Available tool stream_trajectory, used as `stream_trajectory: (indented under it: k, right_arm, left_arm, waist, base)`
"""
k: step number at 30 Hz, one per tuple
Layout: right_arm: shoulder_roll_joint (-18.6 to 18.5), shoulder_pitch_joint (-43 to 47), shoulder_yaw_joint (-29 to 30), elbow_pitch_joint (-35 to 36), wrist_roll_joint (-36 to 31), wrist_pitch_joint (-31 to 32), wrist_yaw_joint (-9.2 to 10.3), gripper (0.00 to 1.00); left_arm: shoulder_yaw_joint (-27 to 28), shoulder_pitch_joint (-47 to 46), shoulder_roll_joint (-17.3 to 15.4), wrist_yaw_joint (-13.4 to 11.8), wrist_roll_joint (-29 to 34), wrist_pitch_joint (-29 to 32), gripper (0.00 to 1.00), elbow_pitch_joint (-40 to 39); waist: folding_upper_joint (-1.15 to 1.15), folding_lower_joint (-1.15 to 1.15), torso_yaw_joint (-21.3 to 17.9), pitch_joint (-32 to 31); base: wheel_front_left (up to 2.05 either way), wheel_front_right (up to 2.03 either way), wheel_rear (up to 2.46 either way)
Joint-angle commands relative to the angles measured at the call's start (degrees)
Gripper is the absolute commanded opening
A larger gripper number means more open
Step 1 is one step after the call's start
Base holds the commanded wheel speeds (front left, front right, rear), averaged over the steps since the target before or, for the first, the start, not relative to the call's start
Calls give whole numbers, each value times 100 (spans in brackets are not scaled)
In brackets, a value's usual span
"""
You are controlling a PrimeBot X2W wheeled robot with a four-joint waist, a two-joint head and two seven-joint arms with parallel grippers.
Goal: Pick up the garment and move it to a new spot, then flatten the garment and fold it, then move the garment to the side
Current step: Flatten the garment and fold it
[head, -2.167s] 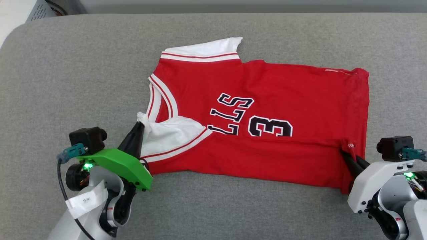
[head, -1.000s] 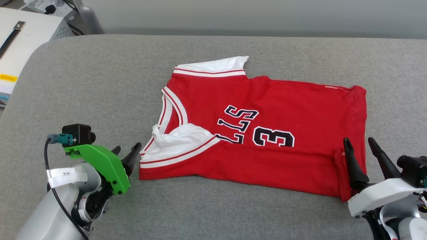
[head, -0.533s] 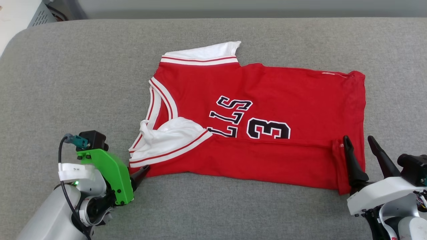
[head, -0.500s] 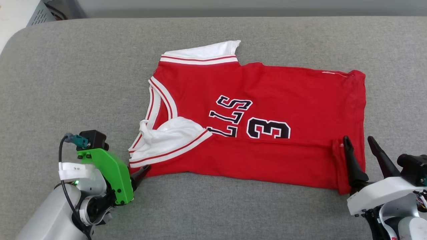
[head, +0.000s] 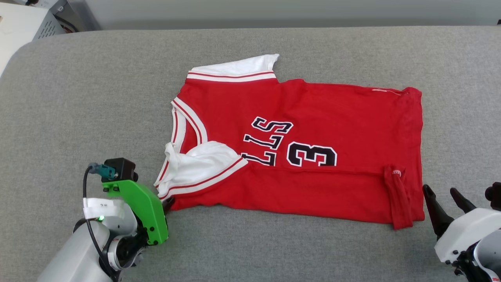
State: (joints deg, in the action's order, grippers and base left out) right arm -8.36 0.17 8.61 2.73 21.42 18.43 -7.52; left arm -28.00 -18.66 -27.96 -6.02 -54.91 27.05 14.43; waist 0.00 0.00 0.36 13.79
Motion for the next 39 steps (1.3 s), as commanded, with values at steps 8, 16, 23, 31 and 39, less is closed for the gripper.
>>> stream_trajectory:
  k: [8,16,23,31,39]
  right_arm:
    - [-317,287,40,490,309,1791,3,100]
    - [-342,111,-244,485,260,2440,3,100]
    - [-330,-27,-364,-134,220,2609,3,100]
    - [-284,-202,-624,-498,480,2722,3,0]
    - [-566,-172,-656,-103,474,2497,3,0]
  left_arm:
    - [29,416,-229,-357,291,-229,0,-987]
    - [-19,445,-242,-585,400,-176,0,-1626]
    - [-54,370,-192,-553,414,-208,0,-1667]
    - [-52,334,-193,-435,488,-426,0,-1620]
    - [45,734,-239,-427,451,-789,0,-1630]
  waist:
    - [0,0,174,-149]
    - [0,0,321,187]
    - [0,0,363,406]
    - [0,0,351,362]
    - [0,0,372,-356]
  base:
    - [0,0,0]
    - [0,0,0]
    - [0,0,0]
    - [0,0,0]
    - [0,0,0]
